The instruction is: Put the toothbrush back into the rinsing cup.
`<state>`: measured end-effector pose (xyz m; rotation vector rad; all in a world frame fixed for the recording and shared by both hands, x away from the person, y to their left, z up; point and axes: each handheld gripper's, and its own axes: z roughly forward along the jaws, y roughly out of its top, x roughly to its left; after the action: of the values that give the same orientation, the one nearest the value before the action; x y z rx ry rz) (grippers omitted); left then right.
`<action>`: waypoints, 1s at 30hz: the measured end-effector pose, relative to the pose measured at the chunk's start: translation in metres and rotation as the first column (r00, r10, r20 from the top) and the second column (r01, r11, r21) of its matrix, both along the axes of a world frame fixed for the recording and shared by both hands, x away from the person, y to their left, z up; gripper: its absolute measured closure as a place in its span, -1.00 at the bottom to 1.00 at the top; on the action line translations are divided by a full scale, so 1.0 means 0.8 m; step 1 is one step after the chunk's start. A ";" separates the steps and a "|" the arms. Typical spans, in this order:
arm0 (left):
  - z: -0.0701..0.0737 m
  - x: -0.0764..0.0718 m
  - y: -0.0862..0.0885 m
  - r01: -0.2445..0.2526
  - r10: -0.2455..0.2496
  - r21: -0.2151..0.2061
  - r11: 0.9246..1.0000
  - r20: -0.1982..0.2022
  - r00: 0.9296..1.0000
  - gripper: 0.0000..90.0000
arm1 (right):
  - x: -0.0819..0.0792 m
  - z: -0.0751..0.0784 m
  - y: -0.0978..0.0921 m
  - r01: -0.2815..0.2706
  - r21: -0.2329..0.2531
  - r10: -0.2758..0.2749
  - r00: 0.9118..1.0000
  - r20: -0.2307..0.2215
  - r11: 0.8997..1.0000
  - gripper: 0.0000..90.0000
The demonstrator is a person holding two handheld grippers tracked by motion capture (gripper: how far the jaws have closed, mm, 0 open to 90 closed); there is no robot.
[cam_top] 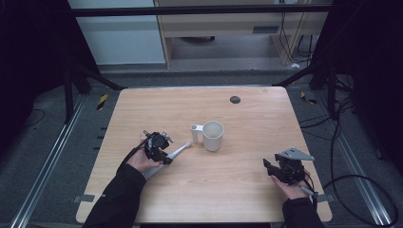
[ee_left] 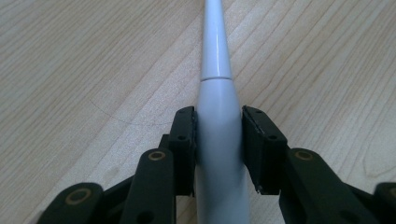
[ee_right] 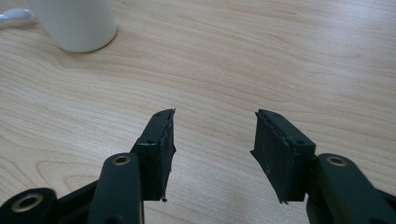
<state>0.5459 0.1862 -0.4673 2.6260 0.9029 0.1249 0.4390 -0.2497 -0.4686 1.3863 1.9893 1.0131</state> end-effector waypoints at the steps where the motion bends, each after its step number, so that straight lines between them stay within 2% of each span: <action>1: 0.000 0.000 0.000 -0.002 0.002 -0.002 1.000 -0.001 1.000 0.45 | 0.000 0.000 0.000 0.001 0.004 -0.001 1.000 -0.003 1.000 0.06; 6: 0.001 -0.002 0.000 -0.009 0.009 0.018 1.000 -0.002 1.000 0.47 | 0.000 0.000 -0.001 0.002 0.003 -0.002 1.000 -0.002 1.000 0.06; 9: 0.006 -0.006 0.001 0.005 -0.005 0.024 1.000 0.013 1.000 0.48 | 0.000 0.000 -0.001 0.002 0.001 -0.002 1.000 0.000 1.000 0.06; 13: 0.019 -0.015 0.006 0.005 -0.005 -0.003 1.000 0.037 0.999 0.48 | 0.000 0.000 -0.002 0.006 0.000 -0.006 1.000 -0.001 1.000 0.06; 21: 0.051 -0.028 0.016 -0.024 0.029 -0.057 0.998 0.094 0.995 0.48 | -0.001 0.000 -0.001 0.006 0.003 -0.006 1.000 0.000 1.000 0.07; 26: 0.071 -0.036 0.023 -0.030 0.043 -0.098 0.995 0.137 0.990 0.48 | -0.001 0.000 -0.002 0.008 0.005 -0.008 1.000 0.000 1.000 0.07; 30: 0.086 -0.042 0.028 -0.037 0.062 -0.140 0.990 0.180 0.982 0.48 | -0.001 0.000 -0.002 0.009 0.005 -0.009 1.000 0.001 1.000 0.07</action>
<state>0.5126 0.2086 -0.3982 2.4213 0.8802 0.3026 0.4382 -0.2514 -0.4687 1.3955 1.9794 1.0152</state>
